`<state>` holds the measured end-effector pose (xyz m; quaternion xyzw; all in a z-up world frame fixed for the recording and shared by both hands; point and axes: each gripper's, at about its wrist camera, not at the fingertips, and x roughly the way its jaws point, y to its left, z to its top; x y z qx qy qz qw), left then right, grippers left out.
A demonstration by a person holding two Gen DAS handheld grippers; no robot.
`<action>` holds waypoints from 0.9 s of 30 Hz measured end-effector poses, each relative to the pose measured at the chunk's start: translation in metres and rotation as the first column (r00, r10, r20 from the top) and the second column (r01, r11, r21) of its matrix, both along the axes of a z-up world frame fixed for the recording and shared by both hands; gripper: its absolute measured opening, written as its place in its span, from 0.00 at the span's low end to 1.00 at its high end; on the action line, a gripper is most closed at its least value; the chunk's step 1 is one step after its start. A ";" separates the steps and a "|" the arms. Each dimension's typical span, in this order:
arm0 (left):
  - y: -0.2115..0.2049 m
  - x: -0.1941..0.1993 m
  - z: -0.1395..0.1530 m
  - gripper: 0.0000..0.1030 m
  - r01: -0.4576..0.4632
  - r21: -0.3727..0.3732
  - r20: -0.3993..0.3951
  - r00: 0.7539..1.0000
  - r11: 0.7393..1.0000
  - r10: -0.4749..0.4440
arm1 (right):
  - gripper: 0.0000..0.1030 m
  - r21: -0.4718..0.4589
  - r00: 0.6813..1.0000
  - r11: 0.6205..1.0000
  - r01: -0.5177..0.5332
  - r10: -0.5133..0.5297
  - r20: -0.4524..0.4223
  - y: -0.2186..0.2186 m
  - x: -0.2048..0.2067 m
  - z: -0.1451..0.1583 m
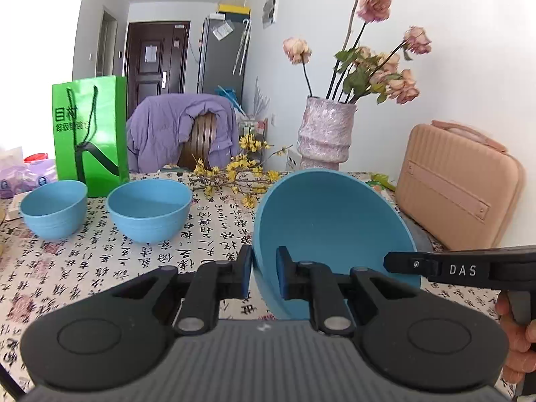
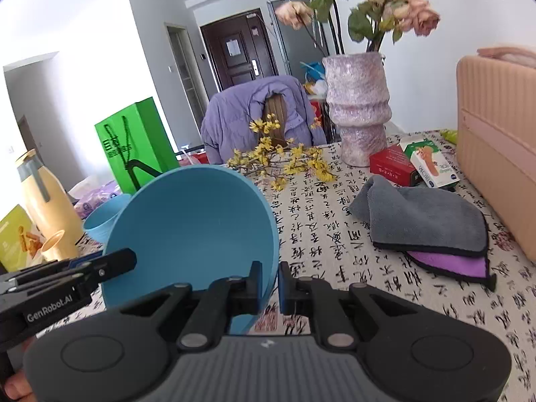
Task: Organize plates and bowls
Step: 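Carry the held blue bowl beside the plate stack and lower it onto the tablecloth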
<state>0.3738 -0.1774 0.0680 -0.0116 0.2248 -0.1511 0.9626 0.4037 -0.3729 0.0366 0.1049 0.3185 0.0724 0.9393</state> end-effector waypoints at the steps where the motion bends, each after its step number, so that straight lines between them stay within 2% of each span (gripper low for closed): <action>1: 0.002 -0.008 0.001 0.15 -0.001 -0.003 0.007 1.000 1.000 0.001 | 0.09 -0.002 1.000 1.000 0.000 0.000 0.008 0.001 -0.008 0.002; 14: 0.015 -0.092 0.003 0.15 -0.023 -0.023 0.067 0.997 0.999 0.024 | 0.09 -0.011 0.996 1.000 -0.001 0.002 0.084 0.020 -0.096 0.009; 27: 0.034 -0.157 -0.009 0.15 -0.037 -0.058 0.049 0.998 0.998 0.040 | 0.09 -0.007 0.993 1.000 -0.008 0.009 0.117 0.034 -0.163 0.003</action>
